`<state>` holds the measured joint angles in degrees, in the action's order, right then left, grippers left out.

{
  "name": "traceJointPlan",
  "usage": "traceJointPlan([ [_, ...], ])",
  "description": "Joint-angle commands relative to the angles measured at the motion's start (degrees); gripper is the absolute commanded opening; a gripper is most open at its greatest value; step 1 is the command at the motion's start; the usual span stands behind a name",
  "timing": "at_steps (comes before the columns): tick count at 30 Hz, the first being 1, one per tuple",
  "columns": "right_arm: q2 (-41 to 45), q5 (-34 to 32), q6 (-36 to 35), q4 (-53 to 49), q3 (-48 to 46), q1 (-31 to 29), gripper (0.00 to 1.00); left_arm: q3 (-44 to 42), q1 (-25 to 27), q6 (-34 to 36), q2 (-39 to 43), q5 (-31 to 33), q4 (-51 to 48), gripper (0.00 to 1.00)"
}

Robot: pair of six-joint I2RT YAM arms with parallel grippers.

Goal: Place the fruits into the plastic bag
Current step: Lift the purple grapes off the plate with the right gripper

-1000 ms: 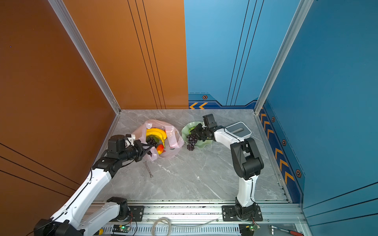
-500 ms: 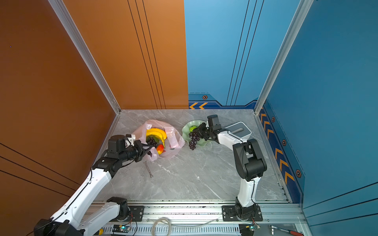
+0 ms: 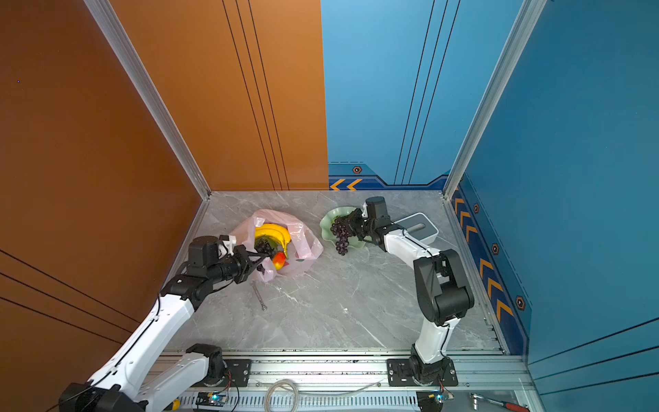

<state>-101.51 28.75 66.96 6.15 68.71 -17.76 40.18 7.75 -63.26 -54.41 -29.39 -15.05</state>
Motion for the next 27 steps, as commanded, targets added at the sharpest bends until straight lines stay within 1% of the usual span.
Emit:
traceJointPlan([
  [1,3.7,0.9,0.3,2.9,-0.1,0.5,0.18,0.3,-0.6,1.2,1.1,0.3,-1.1,0.0],
  [9,6.4,1.5,0.8,2.9,1.4,0.9,0.18,-0.2,-0.6,1.2,1.3,0.6,-1.1,0.0],
  [16,8.2,1.6,2.8,4.0,1.5,0.4,0.18,-0.3,-0.6,1.2,0.9,0.6,-0.9,0.0],
  [22,11.1,1.7,3.3,1.4,5.5,-1.8,0.18,-0.2,-0.6,1.2,1.0,0.4,-0.8,0.0],
  [27,12.9,1.7,3.0,-1.1,10.0,-5.6,0.19,-0.4,-0.5,1.1,1.2,0.4,-0.8,0.0],
])
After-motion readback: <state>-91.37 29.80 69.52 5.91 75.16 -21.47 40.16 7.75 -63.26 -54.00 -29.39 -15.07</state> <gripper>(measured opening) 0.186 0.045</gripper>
